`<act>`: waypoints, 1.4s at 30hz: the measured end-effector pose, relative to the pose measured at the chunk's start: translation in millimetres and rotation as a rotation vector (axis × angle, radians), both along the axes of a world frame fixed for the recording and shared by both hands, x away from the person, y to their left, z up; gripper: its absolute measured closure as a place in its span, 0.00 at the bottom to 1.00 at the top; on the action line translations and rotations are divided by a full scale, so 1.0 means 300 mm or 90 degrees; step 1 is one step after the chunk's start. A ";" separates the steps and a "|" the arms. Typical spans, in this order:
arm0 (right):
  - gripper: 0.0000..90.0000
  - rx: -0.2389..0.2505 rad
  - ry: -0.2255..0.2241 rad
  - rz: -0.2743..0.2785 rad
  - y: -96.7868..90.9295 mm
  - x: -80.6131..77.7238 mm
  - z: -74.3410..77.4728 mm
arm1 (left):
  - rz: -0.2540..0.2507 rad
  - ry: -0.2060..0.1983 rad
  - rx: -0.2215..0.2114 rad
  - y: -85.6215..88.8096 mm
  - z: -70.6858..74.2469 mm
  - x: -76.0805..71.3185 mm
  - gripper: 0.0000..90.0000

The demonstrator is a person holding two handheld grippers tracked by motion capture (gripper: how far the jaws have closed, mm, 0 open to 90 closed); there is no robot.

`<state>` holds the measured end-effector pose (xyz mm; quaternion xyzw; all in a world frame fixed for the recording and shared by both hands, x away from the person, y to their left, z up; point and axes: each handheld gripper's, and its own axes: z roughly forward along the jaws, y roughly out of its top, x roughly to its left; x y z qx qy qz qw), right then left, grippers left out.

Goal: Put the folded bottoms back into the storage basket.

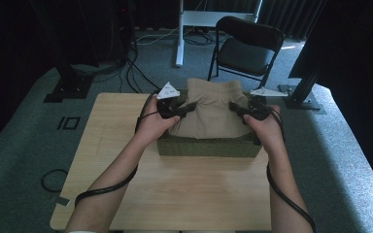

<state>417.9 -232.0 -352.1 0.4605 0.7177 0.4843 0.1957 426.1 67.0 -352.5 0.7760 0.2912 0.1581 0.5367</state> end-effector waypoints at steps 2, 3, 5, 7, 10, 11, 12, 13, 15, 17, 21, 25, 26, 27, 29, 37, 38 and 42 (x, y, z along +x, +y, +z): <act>0.88 -0.002 0.003 -0.005 0.000 0.018 -0.005 | 0.002 0.002 -0.007 -0.004 -0.007 0.016 0.88; 0.88 -0.001 0.005 -0.006 0.000 0.025 -0.007 | 0.001 0.006 -0.006 -0.004 -0.013 0.027 0.88; 0.88 -0.001 0.009 -0.010 -0.002 0.041 -0.014 | 0.004 0.010 -0.011 -0.006 -0.024 0.044 0.88; 0.88 0.000 0.014 -0.013 -0.001 0.057 -0.022 | 0.012 0.012 -0.011 -0.007 -0.036 0.063 0.88; 0.88 0.004 0.018 -0.017 -0.001 0.083 -0.039 | 0.024 0.017 -0.019 -0.011 -0.051 0.088 0.88; 0.88 0.006 0.018 -0.019 -0.001 0.090 -0.043 | 0.025 0.021 -0.019 -0.012 -0.057 0.099 0.88; 0.88 0.006 0.018 -0.021 -0.001 0.102 -0.051 | 0.028 0.022 -0.022 -0.014 -0.062 0.106 0.88; 0.88 0.007 0.022 -0.021 -0.001 0.109 -0.055 | 0.031 0.028 -0.020 -0.017 -0.071 0.116 0.88; 0.88 0.001 0.021 -0.023 -0.001 0.128 -0.068 | 0.037 0.027 -0.018 -0.021 -0.084 0.132 0.88; 0.88 0.003 0.022 -0.024 -0.001 0.145 -0.084 | 0.044 0.036 -0.017 -0.026 -0.101 0.147 0.88; 0.88 -0.002 0.032 -0.028 -0.004 0.179 -0.128 | 0.049 0.044 -0.010 -0.040 -0.141 0.170 0.88; 0.88 0.000 0.045 -0.034 -0.011 0.202 -0.172 | 0.059 0.064 -0.013 -0.052 -0.182 0.199 0.88; 0.88 -0.002 0.050 -0.038 -0.012 0.210 -0.185 | 0.061 0.064 -0.009 -0.056 -0.191 0.205 0.88; 0.88 -0.005 0.051 -0.039 -0.013 0.217 -0.196 | 0.064 0.066 -0.009 -0.060 -0.200 0.211 0.88; 0.87 -0.011 0.053 -0.041 -0.013 0.230 -0.213 | 0.069 0.075 -0.007 -0.066 -0.217 0.221 0.88; 0.87 -0.028 0.081 -0.048 -0.014 0.276 -0.285 | 0.078 0.106 0.010 -0.085 -0.282 0.252 0.88; 0.87 -0.028 0.084 -0.049 -0.014 0.279 -0.295 | 0.080 0.109 0.008 -0.085 -0.286 0.256 0.88; 0.87 -0.028 0.083 -0.050 -0.016 0.290 -0.310 | 0.091 0.125 0.006 -0.087 -0.311 0.278 0.88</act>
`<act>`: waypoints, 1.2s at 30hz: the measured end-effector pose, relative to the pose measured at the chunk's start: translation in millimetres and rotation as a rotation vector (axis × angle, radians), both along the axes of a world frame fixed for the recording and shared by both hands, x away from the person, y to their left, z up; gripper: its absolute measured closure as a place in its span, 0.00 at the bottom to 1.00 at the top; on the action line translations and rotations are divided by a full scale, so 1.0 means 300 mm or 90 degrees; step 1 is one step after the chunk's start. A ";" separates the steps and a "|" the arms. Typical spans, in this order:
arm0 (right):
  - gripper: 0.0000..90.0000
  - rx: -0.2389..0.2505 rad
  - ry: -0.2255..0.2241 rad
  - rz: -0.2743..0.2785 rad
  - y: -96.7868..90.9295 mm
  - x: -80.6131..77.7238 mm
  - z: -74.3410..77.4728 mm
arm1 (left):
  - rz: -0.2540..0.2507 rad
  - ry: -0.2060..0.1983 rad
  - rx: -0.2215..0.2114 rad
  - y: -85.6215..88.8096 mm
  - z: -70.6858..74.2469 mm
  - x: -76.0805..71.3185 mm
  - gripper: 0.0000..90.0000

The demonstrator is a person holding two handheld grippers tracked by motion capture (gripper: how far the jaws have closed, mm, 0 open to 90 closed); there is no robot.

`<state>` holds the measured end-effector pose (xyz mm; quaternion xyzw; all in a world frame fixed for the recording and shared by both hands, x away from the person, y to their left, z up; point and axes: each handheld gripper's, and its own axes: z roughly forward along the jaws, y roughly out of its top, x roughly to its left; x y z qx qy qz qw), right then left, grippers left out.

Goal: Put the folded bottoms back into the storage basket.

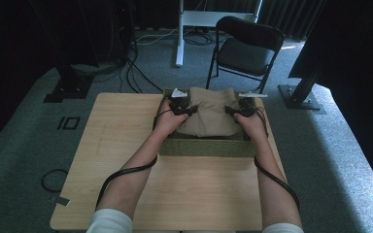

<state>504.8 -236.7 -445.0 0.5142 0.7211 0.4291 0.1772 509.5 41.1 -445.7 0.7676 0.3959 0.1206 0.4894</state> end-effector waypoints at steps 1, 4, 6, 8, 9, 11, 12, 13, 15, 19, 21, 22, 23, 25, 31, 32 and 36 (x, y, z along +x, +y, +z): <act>0.87 -0.004 0.000 0.000 0.002 0.003 -0.002 | 0.004 0.004 -0.002 -0.002 -0.007 0.007 0.88; 0.87 -0.012 0.003 -0.005 0.004 0.024 -0.022 | 0.010 0.007 -0.003 -0.009 -0.024 0.020 0.88; 0.87 -0.007 0.013 -0.008 0.003 0.038 -0.042 | 0.011 0.008 0.008 -0.013 -0.038 0.028 0.88; 0.87 -0.011 0.022 -0.011 0.005 0.049 -0.063 | 0.014 0.021 0.009 -0.016 -0.055 0.037 0.88; 0.87 -0.013 0.025 -0.012 0.006 0.053 -0.070 | 0.016 0.024 0.013 -0.017 -0.067 0.044 0.88; 0.87 -0.014 0.032 -0.015 0.010 0.062 -0.088 | 0.021 0.036 0.008 -0.015 -0.085 0.055 0.88; 0.87 -0.015 0.033 -0.015 0.011 0.068 -0.098 | 0.022 0.040 0.007 -0.015 -0.093 0.060 0.88; 0.87 -0.015 0.034 -0.016 0.012 0.071 -0.104 | 0.019 0.040 0.011 -0.014 -0.100 0.065 0.88; 0.87 -0.012 0.041 -0.016 0.012 0.079 -0.118 | 0.024 0.049 0.013 -0.011 -0.111 0.075 0.88; 0.86 -0.009 0.059 -0.014 0.012 0.096 -0.140 | 0.028 0.067 0.014 -0.017 -0.135 0.086 0.88; 0.86 -0.024 0.066 -0.015 0.010 0.099 -0.148 | 0.023 0.074 0.008 -0.019 -0.150 0.092 0.87; 0.86 -0.028 0.072 -0.013 0.010 0.100 -0.155 | 0.025 0.077 0.009 -0.020 -0.156 0.094 0.87; 0.86 -0.025 0.080 -0.014 0.009 0.101 -0.160 | 0.026 0.084 0.017 -0.023 -0.165 0.096 0.87; 0.86 -0.021 0.101 -0.020 0.006 0.107 -0.178 | 0.028 0.092 0.029 -0.030 -0.176 0.097 0.87; 0.86 -0.035 0.153 -0.010 0.021 0.118 -0.198 | 0.036 0.127 0.040 -0.015 -0.213 0.106 0.86; 0.86 -0.033 0.161 -0.011 0.021 0.123 -0.206 | 0.033 0.132 0.048 -0.017 -0.216 0.107 0.85; 0.84 -0.042 0.182 -0.012 0.024 0.135 -0.228 | 0.034 0.141 0.063 -0.019 -0.224 0.112 0.83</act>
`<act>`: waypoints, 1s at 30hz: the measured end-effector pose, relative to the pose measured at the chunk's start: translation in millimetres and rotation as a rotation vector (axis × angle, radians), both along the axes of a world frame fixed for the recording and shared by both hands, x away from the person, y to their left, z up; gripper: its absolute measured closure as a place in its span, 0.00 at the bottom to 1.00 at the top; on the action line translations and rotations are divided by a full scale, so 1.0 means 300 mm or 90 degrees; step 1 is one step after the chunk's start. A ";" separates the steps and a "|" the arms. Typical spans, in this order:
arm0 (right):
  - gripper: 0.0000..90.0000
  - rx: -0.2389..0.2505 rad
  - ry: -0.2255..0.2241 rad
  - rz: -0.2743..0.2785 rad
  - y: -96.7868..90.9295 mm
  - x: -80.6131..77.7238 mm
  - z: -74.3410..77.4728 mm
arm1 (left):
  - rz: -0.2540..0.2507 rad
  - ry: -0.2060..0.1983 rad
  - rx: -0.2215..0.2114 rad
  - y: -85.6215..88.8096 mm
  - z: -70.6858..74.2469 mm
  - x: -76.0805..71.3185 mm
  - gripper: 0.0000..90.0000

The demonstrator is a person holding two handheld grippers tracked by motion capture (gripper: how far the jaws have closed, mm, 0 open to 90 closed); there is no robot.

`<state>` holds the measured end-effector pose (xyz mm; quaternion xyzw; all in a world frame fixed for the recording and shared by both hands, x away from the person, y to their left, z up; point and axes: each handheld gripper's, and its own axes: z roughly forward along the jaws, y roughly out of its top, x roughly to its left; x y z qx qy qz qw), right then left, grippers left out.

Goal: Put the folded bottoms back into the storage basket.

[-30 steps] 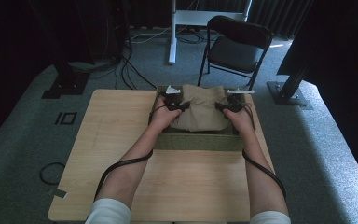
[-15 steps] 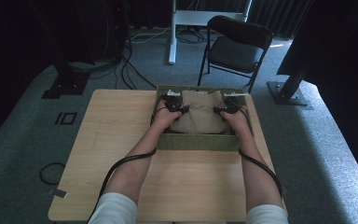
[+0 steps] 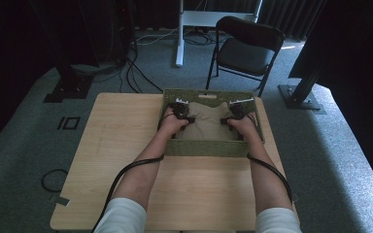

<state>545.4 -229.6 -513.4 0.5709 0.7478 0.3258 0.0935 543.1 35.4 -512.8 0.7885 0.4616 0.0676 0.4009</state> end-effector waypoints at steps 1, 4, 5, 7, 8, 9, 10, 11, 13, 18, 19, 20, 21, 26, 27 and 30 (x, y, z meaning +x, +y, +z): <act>0.82 -0.002 0.003 0.000 0.001 0.002 -0.003 | -0.004 0.003 0.010 -0.001 -0.003 0.000 0.82; 0.75 -0.022 0.014 0.005 0.005 0.008 -0.011 | -0.012 0.006 0.029 -0.010 -0.012 0.000 0.73; 0.73 -0.030 0.009 0.009 0.006 0.009 -0.012 | -0.016 0.008 0.039 -0.015 -0.017 0.000 0.68; 0.64 -0.039 0.005 0.007 0.007 0.013 -0.016 | -0.017 0.005 0.051 -0.020 -0.022 0.001 0.60; 0.61 -0.053 -0.004 0.010 0.007 0.015 -0.017 | -0.012 0.002 0.051 -0.022 -0.023 0.002 0.53; 0.59 -0.051 -0.005 0.008 0.006 0.016 -0.017 | -0.008 -0.004 0.055 -0.023 -0.025 0.003 0.48; 0.55 -0.064 -0.009 0.009 0.005 0.016 -0.016 | -0.008 -0.011 0.059 -0.022 -0.024 0.003 0.43; 0.50 -0.081 -0.016 0.015 0.005 0.017 -0.016 | -0.001 -0.024 0.064 -0.020 -0.021 0.004 0.42; 0.42 -0.095 -0.017 0.004 0.006 0.019 -0.015 | 0.011 -0.037 0.054 -0.016 -0.019 0.006 0.33; 0.20 -0.138 -0.072 0.007 0.012 0.014 -0.007 | 0.031 -0.051 0.089 -0.009 -0.015 0.004 0.23; 0.21 -0.142 -0.076 0.008 0.010 0.013 -0.005 | 0.036 -0.059 0.092 -0.007 -0.012 0.002 0.22; 0.21 -0.141 -0.079 0.004 0.005 0.011 0.000 | 0.034 -0.063 0.094 -0.006 -0.008 0.001 0.22; 0.21 -0.135 -0.081 -0.005 0.002 0.010 0.004 | 0.028 -0.070 0.088 -0.006 -0.001 -0.002 0.22; 0.21 -0.080 -0.117 -0.040 -0.008 -0.003 0.057 | 0.027 -0.084 0.059 -0.013 0.029 -0.016 0.22; 0.21 -0.071 -0.121 -0.040 -0.006 -0.006 0.066 | 0.032 -0.086 0.057 -0.014 0.038 -0.020 0.22; 0.19 -0.049 -0.142 -0.041 0.003 -0.015 0.107 | 0.033 -0.089 0.045 -0.014 0.062 -0.030 0.22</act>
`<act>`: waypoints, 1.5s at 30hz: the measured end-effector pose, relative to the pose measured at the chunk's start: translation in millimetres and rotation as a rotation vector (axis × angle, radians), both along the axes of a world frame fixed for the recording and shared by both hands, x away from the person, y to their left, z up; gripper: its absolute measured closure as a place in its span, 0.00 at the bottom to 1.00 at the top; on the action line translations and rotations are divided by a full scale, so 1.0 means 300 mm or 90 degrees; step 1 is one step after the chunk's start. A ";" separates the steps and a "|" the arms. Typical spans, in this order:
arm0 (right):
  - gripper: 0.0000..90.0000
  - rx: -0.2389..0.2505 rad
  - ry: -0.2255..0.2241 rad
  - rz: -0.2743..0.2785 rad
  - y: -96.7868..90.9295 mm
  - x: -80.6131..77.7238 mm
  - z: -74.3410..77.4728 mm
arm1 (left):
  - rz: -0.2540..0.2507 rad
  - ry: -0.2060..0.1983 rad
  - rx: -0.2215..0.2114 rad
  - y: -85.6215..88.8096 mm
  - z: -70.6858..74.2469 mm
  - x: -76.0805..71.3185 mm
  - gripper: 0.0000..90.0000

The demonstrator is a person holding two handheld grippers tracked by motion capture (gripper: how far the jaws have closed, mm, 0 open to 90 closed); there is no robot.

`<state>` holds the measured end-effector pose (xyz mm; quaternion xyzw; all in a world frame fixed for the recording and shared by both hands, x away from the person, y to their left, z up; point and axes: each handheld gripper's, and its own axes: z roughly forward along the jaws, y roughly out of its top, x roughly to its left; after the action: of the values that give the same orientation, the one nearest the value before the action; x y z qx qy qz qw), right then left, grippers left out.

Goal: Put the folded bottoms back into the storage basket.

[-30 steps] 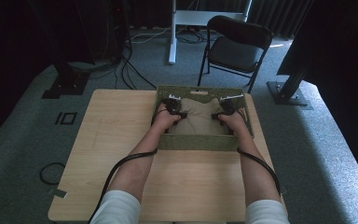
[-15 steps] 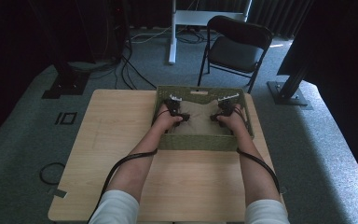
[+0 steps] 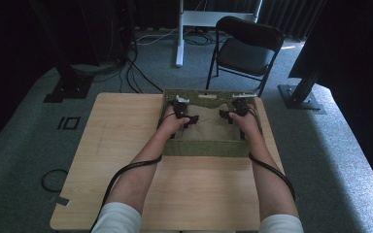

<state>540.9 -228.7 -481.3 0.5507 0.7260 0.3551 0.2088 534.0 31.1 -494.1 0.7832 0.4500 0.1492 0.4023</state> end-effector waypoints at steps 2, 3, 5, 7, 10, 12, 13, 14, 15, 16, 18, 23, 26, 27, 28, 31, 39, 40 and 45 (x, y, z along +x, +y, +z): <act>0.22 -0.001 -0.003 0.004 0.003 -0.006 0.016 | -0.001 -0.009 0.003 -0.001 0.015 -0.009 0.22; 0.23 0.000 0.011 0.002 0.005 -0.009 0.023 | 0.000 -0.019 0.001 -0.002 0.025 -0.017 0.22; 0.22 0.003 0.009 0.006 0.008 -0.016 0.034 | -0.008 -0.026 0.000 -0.005 0.039 -0.027 0.23; 0.21 -0.002 -0.002 0.013 0.012 -0.021 0.042 | -0.014 -0.024 -0.001 -0.003 0.052 -0.033 0.22; 0.19 -0.003 -0.008 0.024 0.019 -0.028 0.053 | -0.006 -0.030 -0.014 0.006 0.081 -0.038 0.22; 0.18 -0.009 -0.018 0.025 0.022 -0.033 0.065 | -0.004 -0.038 -0.018 0.009 0.100 -0.042 0.21; 0.18 -0.006 -0.019 0.027 0.022 -0.035 0.070 | -0.011 -0.042 -0.017 0.011 0.113 -0.048 0.20; 0.17 -0.004 -0.023 0.029 0.022 -0.039 0.079 | -0.011 -0.052 -0.021 0.012 0.120 -0.051 0.20; 0.17 -0.004 -0.026 0.030 0.022 -0.041 0.085 | -0.007 -0.072 -0.030 0.015 0.130 -0.056 0.20; 0.17 -0.003 -0.032 0.031 0.020 -0.044 0.095 | -0.009 -0.078 -0.034 0.016 0.136 -0.059 0.20; 0.17 0.014 -0.040 0.029 0.015 -0.051 0.109 | -0.012 -0.068 -0.046 0.021 0.147 -0.067 0.20; 0.16 0.017 -0.059 0.036 0.008 -0.081 0.134 | -0.017 -0.062 -0.057 0.033 0.163 -0.095 0.20; 0.16 0.021 -0.068 0.043 0.013 -0.102 0.143 | -0.016 -0.063 -0.065 0.039 0.166 -0.110 0.20; 0.16 0.019 -0.069 0.048 0.017 -0.109 0.146 | -0.017 -0.076 -0.066 0.040 0.168 -0.117 0.20; 0.16 0.016 -0.070 0.052 0.022 -0.116 0.150 | -0.020 -0.089 -0.067 0.042 0.172 -0.123 0.20; 0.16 0.018 -0.077 0.071 0.034 -0.138 0.162 | -0.016 -0.120 -0.061 0.045 0.188 -0.136 0.20; 0.16 0.026 -0.088 0.093 0.044 -0.181 0.195 | -0.030 -0.126 -0.081 0.053 0.252 -0.174 0.20; 0.16 0.025 -0.089 0.097 0.046 -0.187 0.199 | -0.032 -0.132 -0.085 0.053 0.266 -0.186 0.20; 0.16 0.032 -0.103 0.108 0.051 -0.213 0.228 | -0.055 -0.138 -0.088 0.054 0.297 -0.230 0.20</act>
<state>476.9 -213.4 -413.0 0.4619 0.7415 0.4331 0.2220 464.9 47.2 -404.9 0.7518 0.3787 0.1841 0.5075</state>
